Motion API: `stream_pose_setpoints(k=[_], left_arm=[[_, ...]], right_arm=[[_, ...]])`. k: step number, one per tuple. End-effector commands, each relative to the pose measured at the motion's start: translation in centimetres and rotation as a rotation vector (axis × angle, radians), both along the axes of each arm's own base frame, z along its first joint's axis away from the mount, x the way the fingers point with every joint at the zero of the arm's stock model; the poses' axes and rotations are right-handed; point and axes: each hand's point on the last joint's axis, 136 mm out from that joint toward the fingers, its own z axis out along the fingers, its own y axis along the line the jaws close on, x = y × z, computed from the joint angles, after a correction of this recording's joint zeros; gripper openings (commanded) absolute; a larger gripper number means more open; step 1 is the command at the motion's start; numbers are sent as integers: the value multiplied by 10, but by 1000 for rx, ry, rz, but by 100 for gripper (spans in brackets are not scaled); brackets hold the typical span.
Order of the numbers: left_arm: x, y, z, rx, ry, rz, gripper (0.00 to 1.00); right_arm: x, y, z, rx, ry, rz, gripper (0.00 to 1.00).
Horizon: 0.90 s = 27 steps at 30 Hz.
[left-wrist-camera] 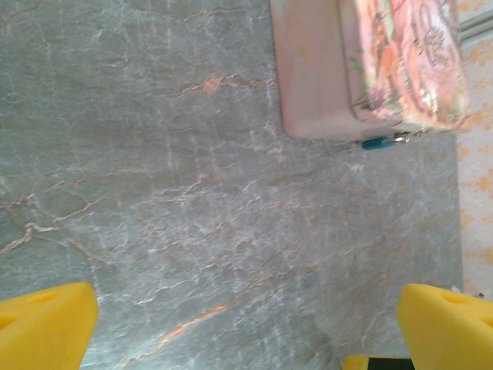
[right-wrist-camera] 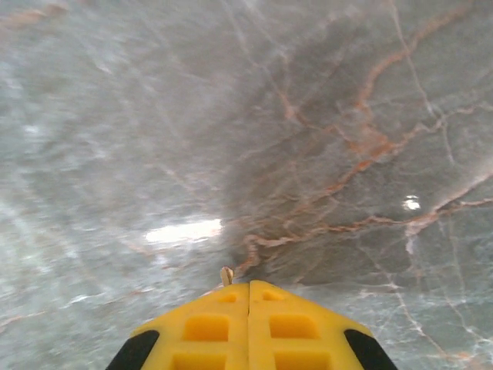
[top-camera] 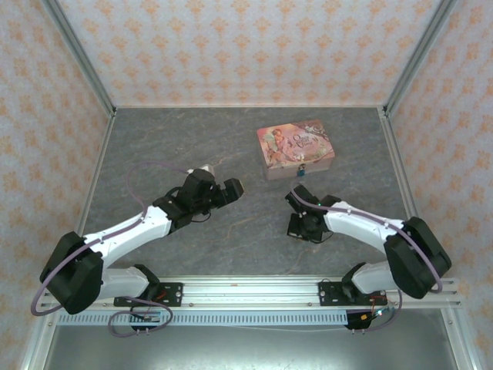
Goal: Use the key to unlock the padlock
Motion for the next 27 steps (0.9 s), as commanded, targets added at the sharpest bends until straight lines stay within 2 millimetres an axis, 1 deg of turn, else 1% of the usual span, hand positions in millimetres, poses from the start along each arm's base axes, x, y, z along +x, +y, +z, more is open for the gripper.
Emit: stream_pose_setpoints(k=[1, 3, 4, 5, 8, 10, 14, 17, 19, 21, 23, 27], left_arm=[[3, -8, 20, -56, 22, 24, 100], [3, -15, 25, -82, 53, 19, 100], [4, -18, 27, -94, 65, 14, 100], [4, -21, 30, -106, 80, 11, 100], [4, -29, 38, -149, 120, 7, 98], [4, -35, 43, -179, 141, 1, 96], [3, -48, 55, -238, 157, -38, 89], [3, -56, 65, -272, 134, -81, 80], [4, -60, 74, -293, 104, -111, 74], [4, -64, 84, -310, 63, -145, 69], [4, -67, 93, -327, 17, -177, 66], [3, -68, 118, -363, -108, -224, 63]], right_arm=[[18, 15, 24, 82, -143, 53, 0], [26, 21, 40, 117, -220, 86, 0], [28, 24, 44, 130, -241, 105, 0], [33, 28, 57, 161, -293, 121, 0], [41, 38, 82, 217, -398, 187, 0], [45, 42, 98, 236, -472, 229, 0], [55, 48, 134, 271, -661, 312, 0], [60, 56, 161, 302, -796, 382, 0], [61, 62, 176, 327, -861, 427, 0], [59, 71, 188, 375, -900, 467, 0], [57, 80, 198, 431, -901, 482, 0], [52, 97, 212, 567, -859, 483, 0]])
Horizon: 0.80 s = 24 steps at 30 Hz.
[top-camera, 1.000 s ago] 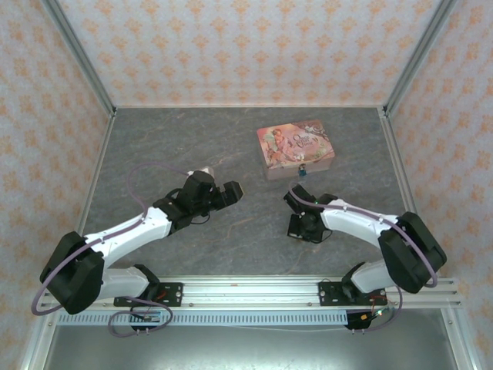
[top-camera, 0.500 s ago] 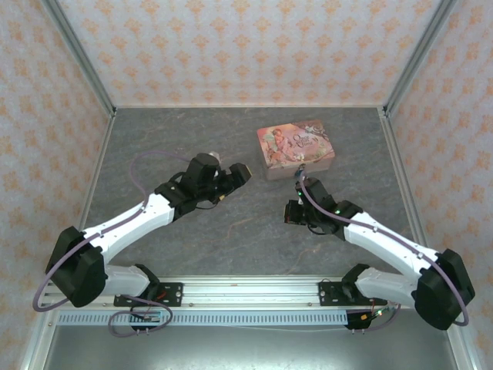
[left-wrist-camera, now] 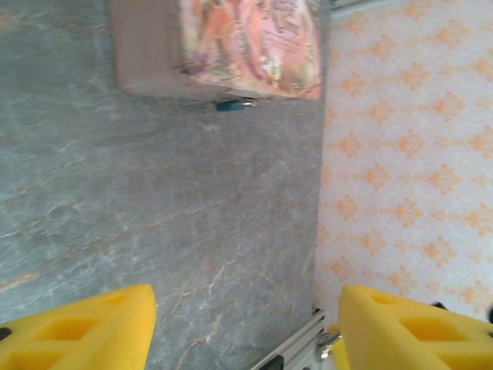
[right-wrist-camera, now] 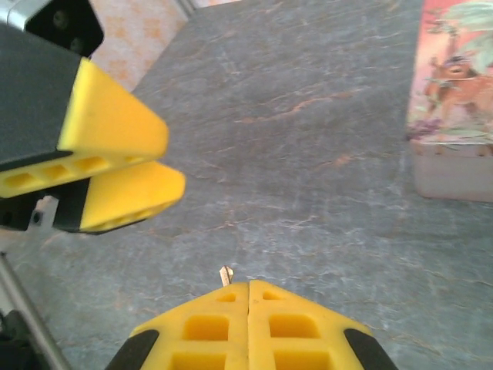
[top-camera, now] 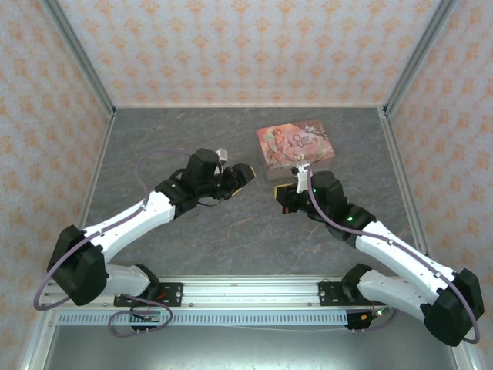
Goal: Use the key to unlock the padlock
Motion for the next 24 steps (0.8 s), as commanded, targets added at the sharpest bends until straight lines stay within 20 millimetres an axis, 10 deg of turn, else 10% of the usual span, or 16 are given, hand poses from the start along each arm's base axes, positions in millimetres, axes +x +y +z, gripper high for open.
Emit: stream_pose_setpoints(k=[1, 12, 24], left_arm=[[-4, -7, 47, -83, -194, -60, 63], [-15, -1, 94, -169, -454, -90, 62], [-15, -25, 90, -114, -426, -188, 57]], right_arm=[[-6, 24, 34, 133, -23, 106, 0], [-2, 19, 81, 471, 67, 165, 0], [2, 19, 68, 395, 96, 151, 0]])
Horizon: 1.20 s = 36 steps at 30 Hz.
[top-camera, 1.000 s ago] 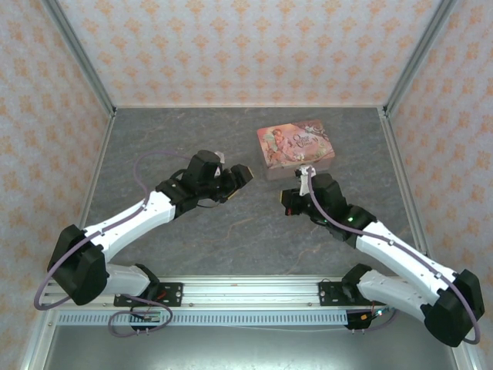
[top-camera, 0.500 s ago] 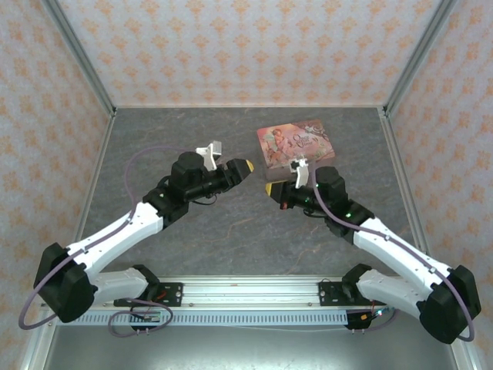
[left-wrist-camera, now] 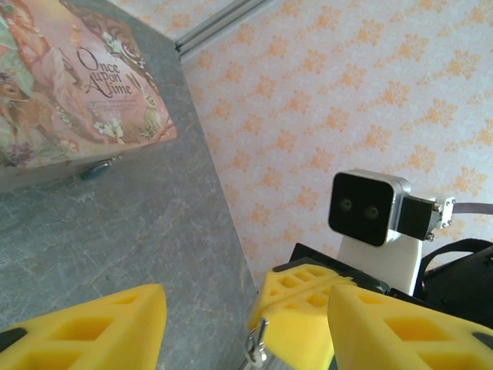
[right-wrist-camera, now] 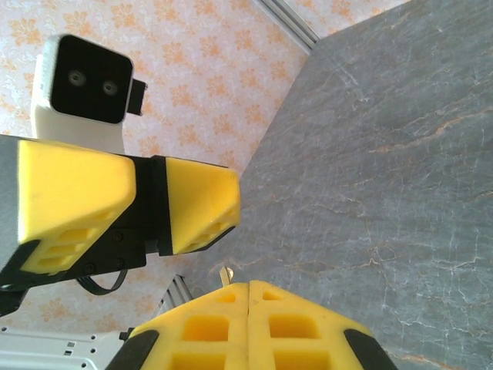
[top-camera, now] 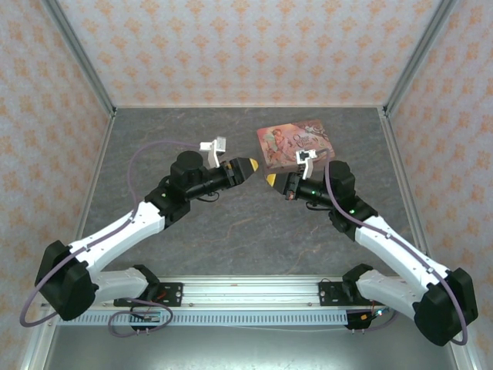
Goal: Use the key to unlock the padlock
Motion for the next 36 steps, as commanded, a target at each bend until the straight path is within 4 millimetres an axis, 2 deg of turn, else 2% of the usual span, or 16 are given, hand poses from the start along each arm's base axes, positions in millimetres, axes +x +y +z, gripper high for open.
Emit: stream_pose_setpoints(k=[1, 5, 10, 18, 27, 36], left_arm=[[-6, -14, 11, 32, -43, -64, 57], [-8, -25, 1, 54, -19, -78, 53], [-5, -28, -14, 84, 15, -62, 49], [-7, -33, -21, 94, 31, -70, 44], [-7, -35, -25, 100, 44, -68, 27], [-7, -31, -22, 130, 26, -51, 1]], right_arm=[[-1, 4, 14, 12, -31, 25, 0], [-1, 5, 12, 8, -29, 29, 0], [-1, 4, 12, 6, -30, 23, 0], [-1, 6, 11, 5, -30, 27, 0], [1, 6, 11, 5, -29, 14, 0], [5, 0, 9, -16, -33, -29, 1]])
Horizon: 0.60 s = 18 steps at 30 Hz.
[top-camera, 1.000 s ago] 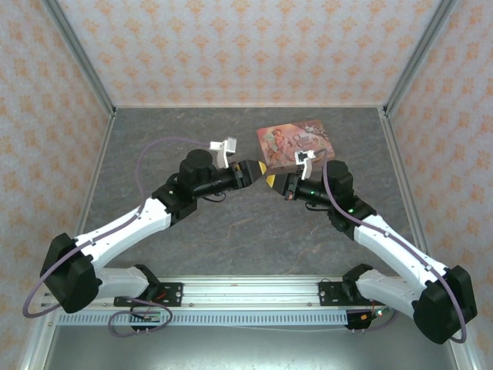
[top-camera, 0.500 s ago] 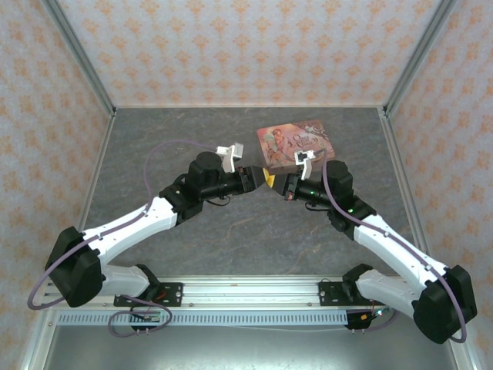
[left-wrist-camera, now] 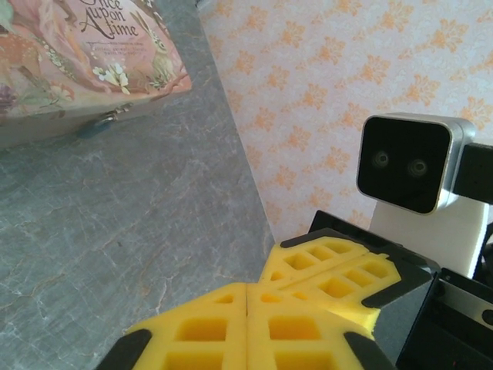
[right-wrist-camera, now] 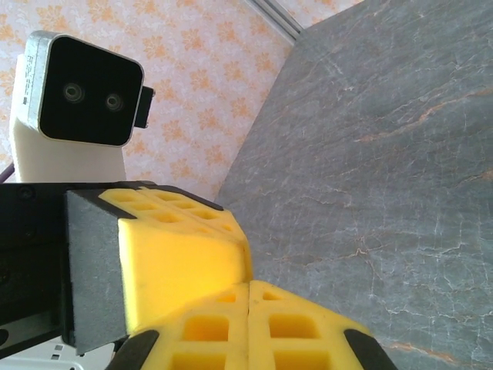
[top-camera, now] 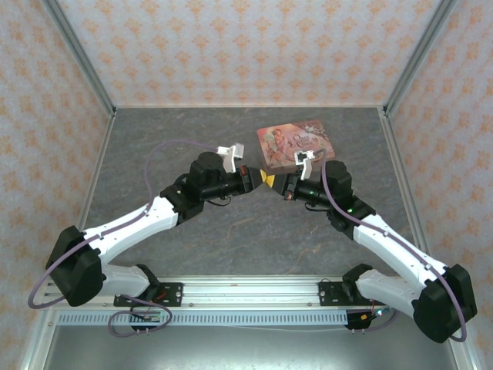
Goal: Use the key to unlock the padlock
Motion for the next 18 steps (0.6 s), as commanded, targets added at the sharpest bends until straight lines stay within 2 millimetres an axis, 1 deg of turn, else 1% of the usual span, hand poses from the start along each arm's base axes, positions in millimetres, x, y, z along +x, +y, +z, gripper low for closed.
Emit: stream_pose_setpoints(k=[1, 4, 5, 8, 10, 12, 18], left_arm=[[0, 2, 9, 39, -38, 10, 0], [0, 8, 16, 82, -90, 21, 0], [0, 11, 19, 93, -113, 23, 0], [-2, 14, 32, 115, -203, 8, 0], [-4, 15, 40, 126, -266, -8, 0], [-7, 15, 51, 120, -331, -27, 0], [-17, 10, 89, 60, -497, -82, 0]], right_arm=[[1, -3, 19, -1, -59, -20, 3], [0, -14, 20, -6, -70, -65, 23], [-1, -19, 23, 3, -79, -82, 29], [-6, -28, 32, 31, -105, -110, 40], [-12, -31, 40, 58, -121, -106, 45], [-18, -28, 48, 92, -138, -74, 49], [-34, -16, 69, 205, -190, 45, 52]])
